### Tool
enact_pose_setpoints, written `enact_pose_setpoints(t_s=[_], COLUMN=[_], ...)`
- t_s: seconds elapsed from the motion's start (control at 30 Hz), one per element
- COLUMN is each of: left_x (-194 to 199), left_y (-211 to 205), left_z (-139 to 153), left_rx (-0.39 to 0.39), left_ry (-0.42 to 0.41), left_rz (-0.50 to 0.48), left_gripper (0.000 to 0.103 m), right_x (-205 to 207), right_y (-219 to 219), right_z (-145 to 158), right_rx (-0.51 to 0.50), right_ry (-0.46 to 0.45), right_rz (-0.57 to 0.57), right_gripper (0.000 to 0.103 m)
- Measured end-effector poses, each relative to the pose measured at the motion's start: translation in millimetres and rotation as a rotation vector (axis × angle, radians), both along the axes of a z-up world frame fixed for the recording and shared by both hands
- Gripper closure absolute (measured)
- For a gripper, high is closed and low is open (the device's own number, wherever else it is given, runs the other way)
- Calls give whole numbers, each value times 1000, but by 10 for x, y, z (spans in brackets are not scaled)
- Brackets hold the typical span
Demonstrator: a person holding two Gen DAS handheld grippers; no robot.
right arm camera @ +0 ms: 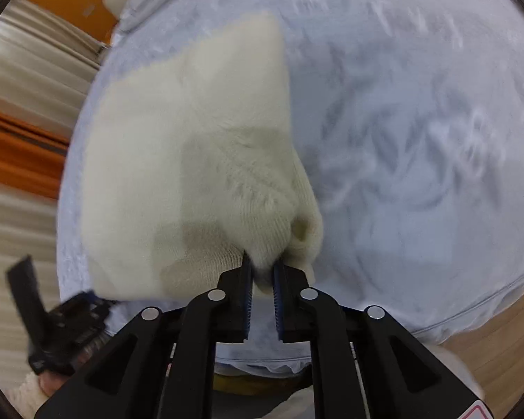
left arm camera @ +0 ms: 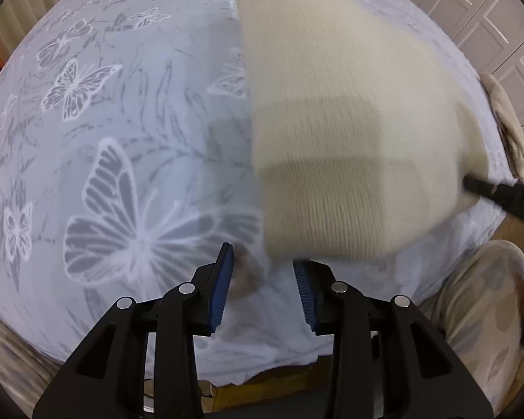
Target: Fold small clothes
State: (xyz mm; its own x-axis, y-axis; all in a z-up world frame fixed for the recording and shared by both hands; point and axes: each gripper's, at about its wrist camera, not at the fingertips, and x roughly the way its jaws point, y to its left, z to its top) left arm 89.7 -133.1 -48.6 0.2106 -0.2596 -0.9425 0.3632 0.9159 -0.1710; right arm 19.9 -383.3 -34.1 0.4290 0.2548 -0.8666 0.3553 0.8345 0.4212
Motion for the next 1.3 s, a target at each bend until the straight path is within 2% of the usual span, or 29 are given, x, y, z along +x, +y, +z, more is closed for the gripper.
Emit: enact_pose_setpoints(t_s=[0.07, 0.13, 0.17, 0.2, 0.3, 0.37, 0.4, 0.43, 0.53, 0.6, 0.67, 0.73, 0.8, 0.87, 0.93, 0.97, 1.03, 1.07, 1.13, 1.2, 1.23, 1.27, 1.3], left_x=[-65, -165, -209, -240, -235, -148, -102, -59, -32, -19, -11, 2, -2, -13, -43, -65, -69, -59, -9, 37, 62, 83, 113], left_y=[44, 96, 118, 129, 69, -72, -117, -127, 4, 144, 293, 361, 404, 380, 341, 343, 337, 337, 294, 197, 157, 102, 25], left_z=[145, 414, 567, 706, 997, 1035, 1026, 1032, 1047, 1045, 1007, 936, 856, 830, 880, 916, 971, 974, 965, 971, 976, 983, 988], left_rx=[-25, -99, -128, -157, -232, -178, -117, -98, -94, -57, -41, -45, -58, -63, -60, -55, -52, -55, -67, -75, -84, -92, -91], left_ry=[-11, -17, -38, -66, -159, -196, -209, -208, -196, -203, -199, -174, -139, -126, -144, -159, -192, -196, -187, -178, -177, -179, -181], left_rz=[-11, -43, -42, -34, -8, -8, 8, 28, 61, 70, 89, 114, 133, 134, 108, 93, 75, 75, 73, 68, 62, 56, 52], left_gripper=[65, 58, 51, 40, 32, 32, 32, 32, 31, 29, 24, 23, 23, 23, 23, 22, 18, 18, 18, 18, 18, 18, 18], right_x=[-84, -189, -186, -182, 14, 270, 395, 523, 830, 830, 839, 931, 1055, 1267, 1308, 1344, 1315, 1303, 1307, 1416, 1490, 1531, 1485], right_y=[-10, 11, 23, 66, 348, 642, 781, 912, 1265, 1307, 1296, 1294, 1303, 1397, 1378, 1321, 1104, 979, 791, 523, 439, 365, 304], right_z=[229, 464, 540, 626, 771, 702, 619, 501, -77, 59, 377, 528, 405, 38, 41, 195, 627, 758, 795, 458, 192, -121, -160], right_rx=[-39, -109, -116, -108, -35, -28, -33, -27, -91, -112, -103, -91, -100, -129, -103, -88, -98, -104, -116, -165, -204, -196, -165], right_ry=[-44, -87, -116, -150, -218, -222, -210, -183, -11, -12, -103, -149, -125, -50, -44, -36, -167, -195, -207, -100, 1, 75, 34], right_rz=[-18, -41, -46, -40, 42, 131, 169, 210, 343, 333, 290, 260, 251, 286, 309, 301, 217, 181, 117, 68, 66, 90, 90], right_gripper=[76, 75, 76, 76, 82, 88, 88, 88, 90, 89, 89, 89, 89, 91, 92, 92, 92, 92, 92, 91, 97, 97, 97])
